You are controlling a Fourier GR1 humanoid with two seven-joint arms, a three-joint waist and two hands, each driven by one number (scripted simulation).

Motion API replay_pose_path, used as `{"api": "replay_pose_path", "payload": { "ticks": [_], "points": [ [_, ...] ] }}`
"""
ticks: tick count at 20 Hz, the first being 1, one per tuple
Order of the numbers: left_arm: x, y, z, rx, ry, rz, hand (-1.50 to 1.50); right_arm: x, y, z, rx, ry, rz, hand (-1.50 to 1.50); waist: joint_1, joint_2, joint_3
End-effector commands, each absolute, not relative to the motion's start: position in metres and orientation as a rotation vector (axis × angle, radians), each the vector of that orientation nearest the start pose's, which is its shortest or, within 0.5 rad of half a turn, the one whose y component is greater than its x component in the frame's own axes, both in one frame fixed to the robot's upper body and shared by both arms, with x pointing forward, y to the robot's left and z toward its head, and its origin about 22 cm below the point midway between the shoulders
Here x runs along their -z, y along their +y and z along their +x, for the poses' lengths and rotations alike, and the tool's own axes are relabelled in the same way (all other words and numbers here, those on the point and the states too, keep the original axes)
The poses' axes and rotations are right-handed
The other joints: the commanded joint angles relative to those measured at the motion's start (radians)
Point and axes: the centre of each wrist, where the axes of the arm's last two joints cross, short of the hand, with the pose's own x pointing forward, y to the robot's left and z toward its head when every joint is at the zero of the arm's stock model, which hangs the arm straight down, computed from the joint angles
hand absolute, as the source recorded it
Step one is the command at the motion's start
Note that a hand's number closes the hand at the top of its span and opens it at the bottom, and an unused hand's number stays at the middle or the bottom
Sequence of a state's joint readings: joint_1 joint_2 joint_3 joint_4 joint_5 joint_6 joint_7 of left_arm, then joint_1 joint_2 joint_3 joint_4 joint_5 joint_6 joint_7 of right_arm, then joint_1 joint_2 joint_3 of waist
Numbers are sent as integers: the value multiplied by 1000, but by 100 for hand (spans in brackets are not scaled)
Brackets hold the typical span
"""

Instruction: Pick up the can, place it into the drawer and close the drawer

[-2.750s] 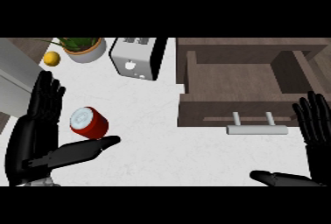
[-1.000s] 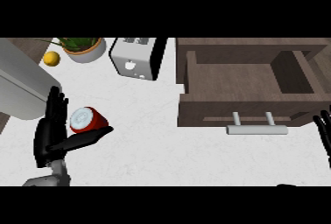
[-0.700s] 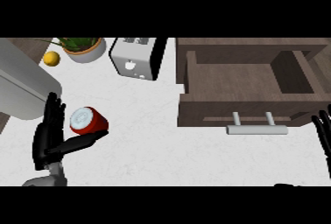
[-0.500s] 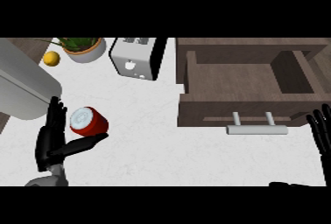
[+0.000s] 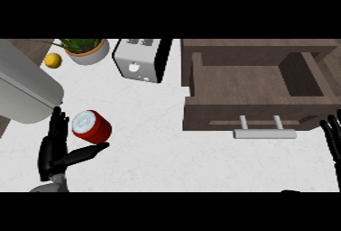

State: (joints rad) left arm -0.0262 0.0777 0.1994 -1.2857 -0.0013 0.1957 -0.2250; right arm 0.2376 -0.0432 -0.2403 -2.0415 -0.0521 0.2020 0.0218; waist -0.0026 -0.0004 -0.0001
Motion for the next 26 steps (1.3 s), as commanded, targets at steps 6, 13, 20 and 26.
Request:
{"api": "replay_pose_path", "payload": {
  "ticks": [6,13,20,26],
  "points": [
    [85,312,242,-236,-1490,384,-150,-81,-283,171,-10,-1804,-172,-150,-1,0,0],
    [82,315,246,-233,-1473,379,-150,-75,-283,165,-29,-1797,-180,-150,-1,0,0],
    [90,316,248,-256,-1484,374,-150,-102,-291,177,-6,-1799,-173,-150,1,0,0],
    [108,287,271,-247,-1497,366,-150,-98,-291,171,-16,-1799,-171,-150,-2,1,0]
  ]
}}
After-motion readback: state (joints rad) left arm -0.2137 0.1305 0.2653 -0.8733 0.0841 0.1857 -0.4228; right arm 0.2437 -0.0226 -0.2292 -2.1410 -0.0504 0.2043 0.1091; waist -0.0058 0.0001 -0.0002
